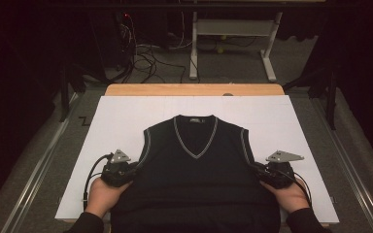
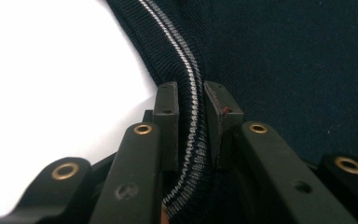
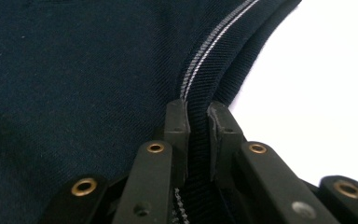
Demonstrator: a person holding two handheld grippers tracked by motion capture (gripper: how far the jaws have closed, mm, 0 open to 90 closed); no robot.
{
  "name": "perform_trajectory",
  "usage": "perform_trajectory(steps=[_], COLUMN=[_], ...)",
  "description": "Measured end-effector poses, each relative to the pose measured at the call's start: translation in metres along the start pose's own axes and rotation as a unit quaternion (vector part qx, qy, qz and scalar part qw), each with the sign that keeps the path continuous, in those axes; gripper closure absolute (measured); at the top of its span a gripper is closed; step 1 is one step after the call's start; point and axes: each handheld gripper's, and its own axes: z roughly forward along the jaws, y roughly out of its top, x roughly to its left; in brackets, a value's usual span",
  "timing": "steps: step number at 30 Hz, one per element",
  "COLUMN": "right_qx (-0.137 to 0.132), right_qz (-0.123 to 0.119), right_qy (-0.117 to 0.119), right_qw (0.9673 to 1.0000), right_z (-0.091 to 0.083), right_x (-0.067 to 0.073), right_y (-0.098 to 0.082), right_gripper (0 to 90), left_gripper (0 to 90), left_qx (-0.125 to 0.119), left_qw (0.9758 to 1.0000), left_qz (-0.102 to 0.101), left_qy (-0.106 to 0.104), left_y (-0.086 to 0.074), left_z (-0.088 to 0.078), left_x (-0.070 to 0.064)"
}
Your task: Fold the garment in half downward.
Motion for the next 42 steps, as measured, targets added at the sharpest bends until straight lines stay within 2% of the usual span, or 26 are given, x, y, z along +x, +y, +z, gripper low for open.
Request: perform_trajectory(steps=[5,13,18,25,28,29,31,32,34,35,36,37,40,41,42], right_qx=[0.000,0.000,0.003,0.004,0.000,-0.012,-0.028,-0.036,-0.046,-0.051,-0.051,-0.056,-0.059,-0.056,-0.055], right_qz=[-0.015,-0.028,-0.032,-0.040,-0.035,-0.022,-0.008,-0.004,-0.003,0.001,0.001,0.004,0.011,0.016,0.021], right_qy=[0.012,0.022,0.028,0.040,0.042,0.047,0.046,0.045,0.030,0.025,0.025,0.012,0.002,-0.004,-0.005], right_qw=[0.9998,0.9994,0.9991,0.9984,0.9985,0.9986,0.9985,0.9983,0.9985,0.9984,0.9984,0.9983,0.9982,0.9983,0.9983], right_z=[-0.011,-0.028,-0.033,-0.045,-0.046,-0.047,-0.048,-0.048,-0.047,-0.046,-0.046,-0.043,-0.038,-0.032,-0.028], right_x=[0.006,0.015,0.017,0.025,0.025,0.022,0.019,0.017,0.015,0.014,0.014,0.011,0.007,0.001,-0.002], right_y=[-0.010,-0.021,-0.027,-0.035,-0.036,-0.034,-0.031,-0.029,-0.024,-0.021,-0.021,-0.014,-0.007,0.002,0.006], right_gripper=[80.9,80.6,80.6,80.0,75.0,69.3,62.1,59.3,54.2,50.7,50.7,45.5,42.2,37.2,34.7], left_gripper=[72.4,72.5,72.4,71.9,68.4,61.3,54.4,51.2,46.6,43.8,40.9,39.5,39.0,35.0,34.4], left_qx=[0.010,0.017,0.023,0.032,0.025,0.017,-0.003,-0.003,-0.016,-0.026,-0.026,-0.034,-0.041,-0.043,-0.042], left_qw=[0.9998,0.9995,0.9991,0.9985,0.9990,0.9993,0.9997,0.9997,0.9996,0.9991,0.9991,0.9987,0.9988,0.9986,0.9982], left_qz=[0.015,0.019,0.025,0.022,0.017,0.012,-0.006,-0.006,-0.011,-0.020,-0.020,-0.023,-0.021,-0.024,-0.037], left_qy=[-0.006,-0.017,-0.026,-0.037,-0.034,-0.031,-0.025,-0.025,-0.022,-0.029,-0.029,-0.028,-0.019,-0.019,-0.022], left_y=[-0.012,-0.022,-0.031,-0.041,-0.039,-0.038,-0.028,-0.028,-0.020,-0.013,-0.013,-0.007,-0.002,0.001,0.007], left_z=[-0.013,-0.022,-0.031,-0.039,-0.039,-0.039,-0.040,-0.040,-0.041,-0.041,-0.041,-0.038,-0.033,-0.031,-0.024], left_x=[-0.012,-0.022,-0.030,-0.038,-0.036,-0.034,-0.026,-0.026,-0.021,-0.015,-0.015,-0.010,-0.004,-0.001,0.007])
